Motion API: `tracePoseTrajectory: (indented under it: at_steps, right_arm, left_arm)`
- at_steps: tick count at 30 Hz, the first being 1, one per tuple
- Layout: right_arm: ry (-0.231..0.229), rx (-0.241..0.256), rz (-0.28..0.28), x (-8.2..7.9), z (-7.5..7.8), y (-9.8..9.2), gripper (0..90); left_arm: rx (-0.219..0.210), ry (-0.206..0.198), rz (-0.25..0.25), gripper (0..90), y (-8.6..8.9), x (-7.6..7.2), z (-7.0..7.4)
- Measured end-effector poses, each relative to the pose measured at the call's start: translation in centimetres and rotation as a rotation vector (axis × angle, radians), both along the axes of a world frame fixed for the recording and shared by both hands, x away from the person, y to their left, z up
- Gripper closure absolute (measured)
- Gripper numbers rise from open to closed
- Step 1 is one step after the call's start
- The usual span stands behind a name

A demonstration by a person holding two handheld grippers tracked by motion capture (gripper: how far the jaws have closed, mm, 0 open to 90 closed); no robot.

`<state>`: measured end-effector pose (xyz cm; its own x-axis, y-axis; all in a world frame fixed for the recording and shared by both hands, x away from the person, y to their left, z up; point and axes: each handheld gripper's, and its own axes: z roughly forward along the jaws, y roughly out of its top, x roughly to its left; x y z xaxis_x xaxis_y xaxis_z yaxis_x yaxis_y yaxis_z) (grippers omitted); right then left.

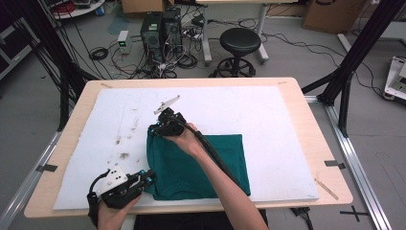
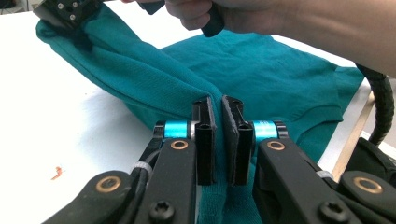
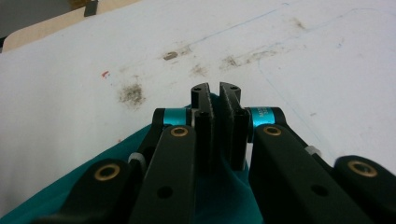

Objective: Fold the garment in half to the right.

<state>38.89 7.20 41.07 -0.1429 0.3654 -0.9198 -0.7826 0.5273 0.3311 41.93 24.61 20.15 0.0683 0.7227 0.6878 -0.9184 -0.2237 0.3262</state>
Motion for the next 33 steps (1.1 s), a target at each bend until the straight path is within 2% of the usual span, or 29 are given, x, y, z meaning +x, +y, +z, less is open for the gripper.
tracePoseTrajectory:
  at_steps: [15,23,28,33]
  right_arm:
    - [0.005,0.001,0.000,0.0,0.2,-0.8,85.2]
    - [0.010,0.006,0.021,-0.1,0.1,-2.0,85.3]
    - [0.007,0.031,0.037,0.1,0.0,-3.2,85.3]
    - [-0.004,0.027,0.028,-0.2,0.0,-3.6,85.3]
  left_arm:
    - [0.014,0.003,0.000,83.7,-0.6,0.0,0.2]
    - [0.048,0.008,-0.011,83.7,-1.3,-0.1,0.6]
    - [0.068,0.010,-0.006,83.6,-2.1,-0.2,0.9]
    - [0.080,0.012,-0.009,83.7,-2.8,-0.1,1.1]
